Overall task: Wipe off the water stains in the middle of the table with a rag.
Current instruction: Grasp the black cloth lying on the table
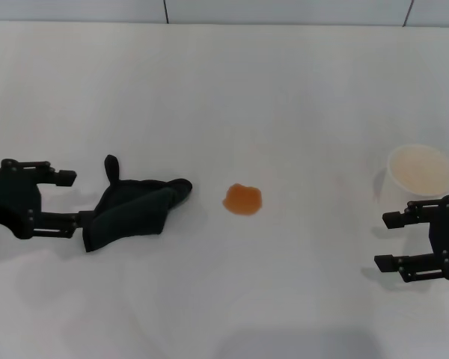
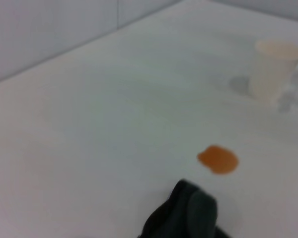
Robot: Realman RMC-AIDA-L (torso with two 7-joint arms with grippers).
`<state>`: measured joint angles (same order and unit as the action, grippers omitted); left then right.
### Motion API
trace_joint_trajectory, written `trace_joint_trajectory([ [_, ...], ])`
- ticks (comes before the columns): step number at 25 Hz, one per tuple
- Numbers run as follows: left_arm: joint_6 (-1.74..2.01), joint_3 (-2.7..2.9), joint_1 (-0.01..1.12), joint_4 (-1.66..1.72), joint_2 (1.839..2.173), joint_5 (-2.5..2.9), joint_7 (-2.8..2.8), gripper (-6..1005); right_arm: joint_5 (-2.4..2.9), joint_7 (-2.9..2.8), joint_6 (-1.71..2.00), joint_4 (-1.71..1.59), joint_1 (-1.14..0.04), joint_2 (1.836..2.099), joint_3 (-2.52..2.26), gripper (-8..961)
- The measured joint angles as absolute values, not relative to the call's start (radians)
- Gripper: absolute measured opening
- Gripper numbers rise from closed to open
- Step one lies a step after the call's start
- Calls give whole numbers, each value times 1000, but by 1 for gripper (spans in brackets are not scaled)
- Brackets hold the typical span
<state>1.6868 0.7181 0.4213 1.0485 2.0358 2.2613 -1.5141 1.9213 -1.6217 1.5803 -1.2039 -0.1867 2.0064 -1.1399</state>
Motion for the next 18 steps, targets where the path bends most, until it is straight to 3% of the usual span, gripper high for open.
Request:
trace_joint_trajectory([
  [10,1692,727,485,1094,2031,2393,-1557,801,1920,-1623,1578,-1197,-193,2008,-1159,717],
  [18,1649,798,499,1089,2053,2422,-1560,800,1916,-1623,1572,-1193,-193,2008,-1178,716],
])
